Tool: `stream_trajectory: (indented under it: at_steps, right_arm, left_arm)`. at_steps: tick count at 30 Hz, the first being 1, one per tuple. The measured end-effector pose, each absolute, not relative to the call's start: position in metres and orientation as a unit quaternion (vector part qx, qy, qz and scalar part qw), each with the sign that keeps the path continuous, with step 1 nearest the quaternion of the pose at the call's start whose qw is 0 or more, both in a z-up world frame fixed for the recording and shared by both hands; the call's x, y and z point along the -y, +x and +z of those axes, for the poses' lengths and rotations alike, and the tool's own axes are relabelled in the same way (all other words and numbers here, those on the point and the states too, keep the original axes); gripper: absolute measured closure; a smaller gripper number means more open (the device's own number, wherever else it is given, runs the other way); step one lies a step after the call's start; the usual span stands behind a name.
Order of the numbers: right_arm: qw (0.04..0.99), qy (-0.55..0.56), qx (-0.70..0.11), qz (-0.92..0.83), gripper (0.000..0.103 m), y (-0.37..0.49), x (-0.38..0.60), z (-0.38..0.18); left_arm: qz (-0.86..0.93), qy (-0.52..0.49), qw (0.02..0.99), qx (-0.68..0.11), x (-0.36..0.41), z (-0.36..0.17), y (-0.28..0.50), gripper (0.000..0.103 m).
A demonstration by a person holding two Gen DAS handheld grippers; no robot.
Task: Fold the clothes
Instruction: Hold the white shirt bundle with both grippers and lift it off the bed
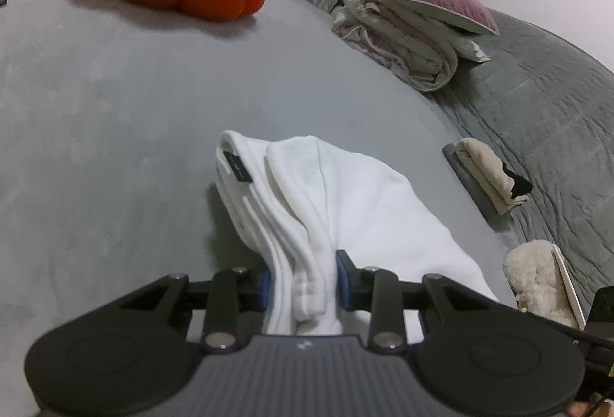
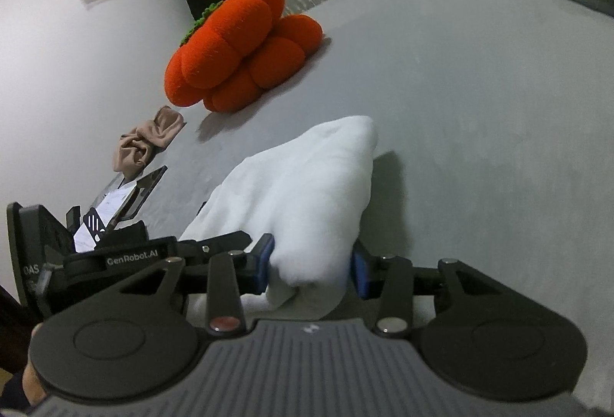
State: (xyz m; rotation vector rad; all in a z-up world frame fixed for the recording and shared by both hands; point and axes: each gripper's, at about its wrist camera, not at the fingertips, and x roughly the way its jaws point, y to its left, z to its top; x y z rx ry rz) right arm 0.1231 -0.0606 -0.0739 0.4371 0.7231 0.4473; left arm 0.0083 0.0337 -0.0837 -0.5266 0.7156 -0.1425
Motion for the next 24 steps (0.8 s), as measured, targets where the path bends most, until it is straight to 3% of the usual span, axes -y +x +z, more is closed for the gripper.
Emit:
stream_trajectory:
  at_steps: [24]
  right_arm:
    - [0.905,0.154,-0.321,0.231,0.059,0.11,0.048,-0.06]
  left_arm:
    - [-0.058,-0.222,0.916,-0.329,-0.024,-0.063,0.009,0.071]
